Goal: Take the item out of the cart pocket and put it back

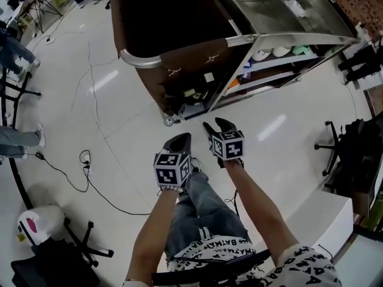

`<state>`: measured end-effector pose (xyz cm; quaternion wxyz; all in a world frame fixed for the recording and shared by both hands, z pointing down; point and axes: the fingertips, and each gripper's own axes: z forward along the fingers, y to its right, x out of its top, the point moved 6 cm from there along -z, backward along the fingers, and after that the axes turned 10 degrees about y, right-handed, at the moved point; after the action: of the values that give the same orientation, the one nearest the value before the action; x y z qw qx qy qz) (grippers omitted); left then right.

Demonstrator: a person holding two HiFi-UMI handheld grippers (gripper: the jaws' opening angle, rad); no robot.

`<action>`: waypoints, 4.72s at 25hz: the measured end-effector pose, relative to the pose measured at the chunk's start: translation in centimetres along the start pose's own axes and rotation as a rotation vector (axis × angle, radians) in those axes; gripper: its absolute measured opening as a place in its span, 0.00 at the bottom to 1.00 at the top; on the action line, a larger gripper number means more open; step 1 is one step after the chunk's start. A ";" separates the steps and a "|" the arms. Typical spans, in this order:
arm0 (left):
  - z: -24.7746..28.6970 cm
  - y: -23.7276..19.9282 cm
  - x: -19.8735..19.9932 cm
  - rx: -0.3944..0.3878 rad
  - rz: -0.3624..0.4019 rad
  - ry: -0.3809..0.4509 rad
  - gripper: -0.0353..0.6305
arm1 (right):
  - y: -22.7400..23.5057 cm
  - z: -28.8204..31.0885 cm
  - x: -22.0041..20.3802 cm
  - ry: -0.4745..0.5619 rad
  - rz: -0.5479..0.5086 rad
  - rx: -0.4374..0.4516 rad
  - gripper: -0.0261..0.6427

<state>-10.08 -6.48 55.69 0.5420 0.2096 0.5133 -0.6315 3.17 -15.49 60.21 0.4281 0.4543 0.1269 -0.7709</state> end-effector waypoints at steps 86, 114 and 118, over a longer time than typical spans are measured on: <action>-9.7 16.0 6.0 -0.001 0.028 0.174 0.05 | -4.5 -23.3 7.6 0.161 -0.284 0.126 0.28; -11.5 15.2 3.3 0.017 0.000 0.116 0.05 | -5.6 -23.9 6.2 0.143 -0.235 0.119 0.28; -11.6 14.4 3.1 0.010 -0.003 0.096 0.05 | -5.7 -23.6 6.0 0.138 -0.221 0.096 0.28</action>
<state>-1.50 3.86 42.62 0.5149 0.2416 0.5358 -0.6241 11.37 -1.52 41.10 0.3086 0.5096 0.1684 -0.7853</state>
